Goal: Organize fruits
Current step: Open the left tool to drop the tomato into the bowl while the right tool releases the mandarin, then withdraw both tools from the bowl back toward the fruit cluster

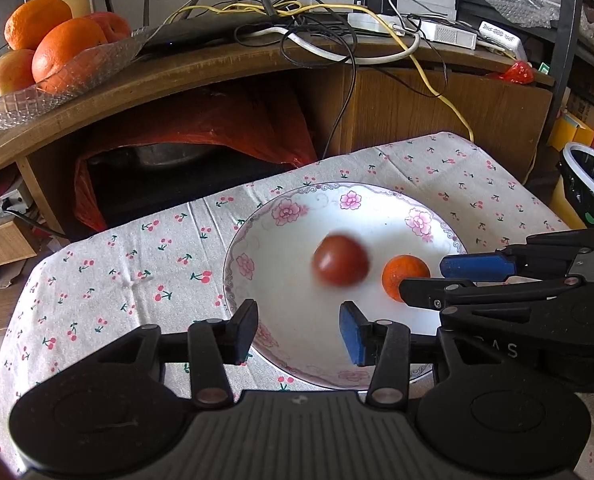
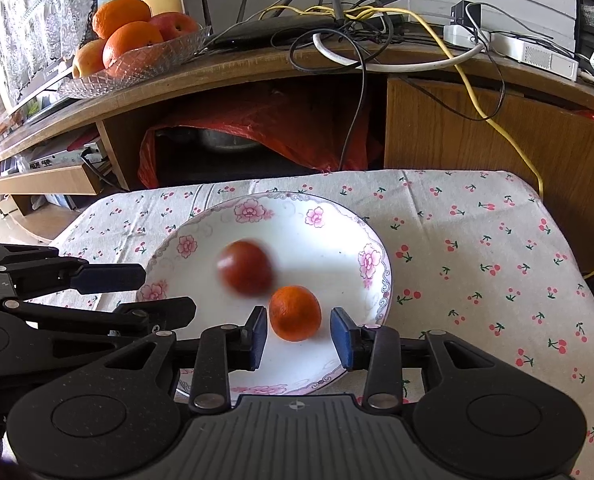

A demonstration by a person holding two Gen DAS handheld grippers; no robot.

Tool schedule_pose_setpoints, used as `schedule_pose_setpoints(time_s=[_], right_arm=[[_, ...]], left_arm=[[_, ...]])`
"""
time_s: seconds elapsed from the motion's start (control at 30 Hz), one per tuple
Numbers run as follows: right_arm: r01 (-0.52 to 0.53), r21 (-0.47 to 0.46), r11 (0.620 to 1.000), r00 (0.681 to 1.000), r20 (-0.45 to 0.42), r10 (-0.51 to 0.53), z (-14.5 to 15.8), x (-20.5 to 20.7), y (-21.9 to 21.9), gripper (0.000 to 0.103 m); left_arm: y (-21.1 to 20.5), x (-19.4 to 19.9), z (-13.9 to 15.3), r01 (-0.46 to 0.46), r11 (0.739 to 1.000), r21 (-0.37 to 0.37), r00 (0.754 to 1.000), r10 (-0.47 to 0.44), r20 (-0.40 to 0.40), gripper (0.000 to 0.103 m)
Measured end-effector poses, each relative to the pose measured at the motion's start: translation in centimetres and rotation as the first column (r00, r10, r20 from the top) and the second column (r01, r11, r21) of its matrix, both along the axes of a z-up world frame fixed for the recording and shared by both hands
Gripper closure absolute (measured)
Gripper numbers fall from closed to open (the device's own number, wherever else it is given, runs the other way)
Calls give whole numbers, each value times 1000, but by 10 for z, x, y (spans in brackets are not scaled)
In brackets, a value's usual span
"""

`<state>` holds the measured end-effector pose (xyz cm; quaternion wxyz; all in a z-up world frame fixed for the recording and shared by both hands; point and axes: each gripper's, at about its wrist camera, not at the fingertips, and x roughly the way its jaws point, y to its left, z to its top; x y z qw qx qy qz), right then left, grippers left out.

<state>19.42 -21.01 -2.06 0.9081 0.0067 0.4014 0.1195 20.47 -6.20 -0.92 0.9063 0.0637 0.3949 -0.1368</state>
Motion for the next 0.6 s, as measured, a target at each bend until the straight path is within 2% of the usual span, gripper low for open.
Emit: schedule_pose_setpoints(time_s=[0.6], right_arm=[[1, -4, 1000, 999, 34, -1, 16, -16, 3, 70]], left_arm=[[5, -11, 13, -10, 1000, -16, 1000, 11, 29, 50]])
